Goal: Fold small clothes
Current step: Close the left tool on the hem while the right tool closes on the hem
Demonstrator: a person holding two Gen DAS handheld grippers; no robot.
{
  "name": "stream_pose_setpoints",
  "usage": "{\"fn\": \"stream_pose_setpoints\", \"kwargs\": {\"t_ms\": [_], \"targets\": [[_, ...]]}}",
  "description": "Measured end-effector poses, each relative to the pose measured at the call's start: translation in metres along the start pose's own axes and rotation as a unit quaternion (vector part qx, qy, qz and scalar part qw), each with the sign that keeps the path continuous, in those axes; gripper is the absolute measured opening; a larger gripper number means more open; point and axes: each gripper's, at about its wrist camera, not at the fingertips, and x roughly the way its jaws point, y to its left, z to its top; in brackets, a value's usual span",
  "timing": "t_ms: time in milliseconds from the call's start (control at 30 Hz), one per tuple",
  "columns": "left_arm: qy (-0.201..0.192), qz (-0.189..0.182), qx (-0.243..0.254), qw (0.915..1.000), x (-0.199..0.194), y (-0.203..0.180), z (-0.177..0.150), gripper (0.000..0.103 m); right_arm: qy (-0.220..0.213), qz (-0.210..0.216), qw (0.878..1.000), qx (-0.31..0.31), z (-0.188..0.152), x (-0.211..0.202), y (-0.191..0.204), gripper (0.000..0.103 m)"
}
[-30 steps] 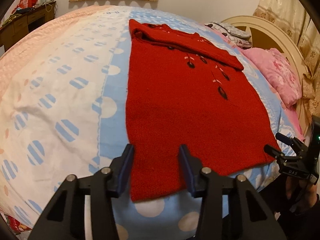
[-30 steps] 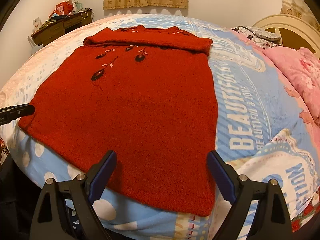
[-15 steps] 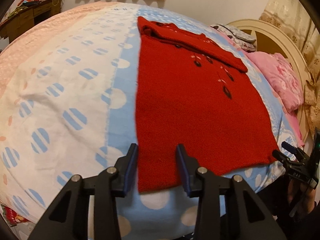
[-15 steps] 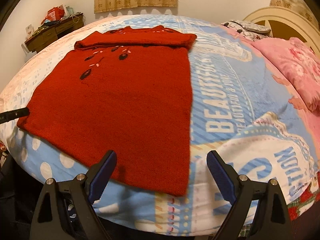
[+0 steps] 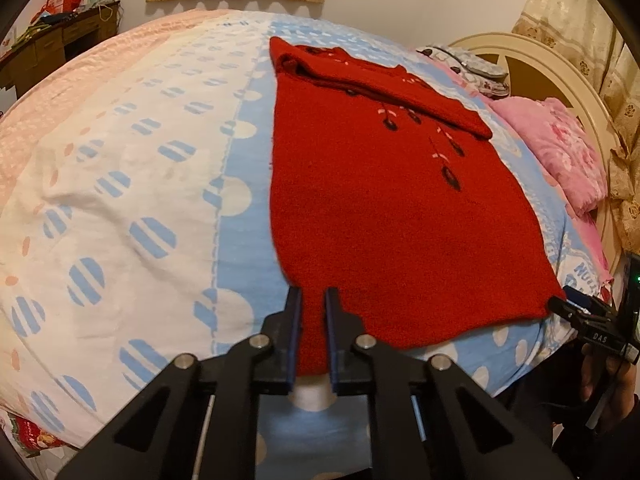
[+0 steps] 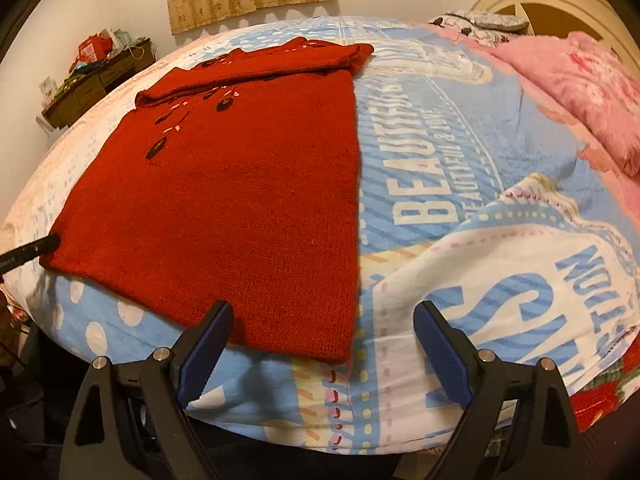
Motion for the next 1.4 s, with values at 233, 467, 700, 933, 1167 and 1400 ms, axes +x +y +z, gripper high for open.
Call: {"fn": "stream_pose_setpoints", "kwargs": {"t_ms": [233,467,700,933,1167,1400], "targets": [[-0.005,0.007,0.007,0.9999,-0.002,-0.003,-0.001,0.011,-0.003,0.016,1.0,0.017,0.0,0.001,-0.004,0.089],[0.001,0.011,0.001,0.9999,0.005,-0.001,-0.004,0.019,0.015,0.039,0.999,0.021,-0.003,0.007,-0.004,0.058],[0.007,0.002,-0.009,0.9999,0.004,0.003,-0.003,0.02,0.015,0.053,0.998,0.026,-0.002,0.005,-0.008,0.027],[0.006,0.009,-0.01,0.9999,-0.001,0.002,-0.006,0.042,0.013,0.057,0.998,0.026,-0.003,0.005,-0.003,0.037],[0.002,0.026,0.004,0.9997,0.0,0.001,-0.008,0.03,0.015,0.055,0.998,0.016,-0.005,0.007,0.0,0.037],[-0.013,0.009,0.018,0.9997,-0.016,0.0,-0.004,0.008,-0.002,0.079,0.997,0.02,-0.002,-0.002,-0.003,0.008]]}}
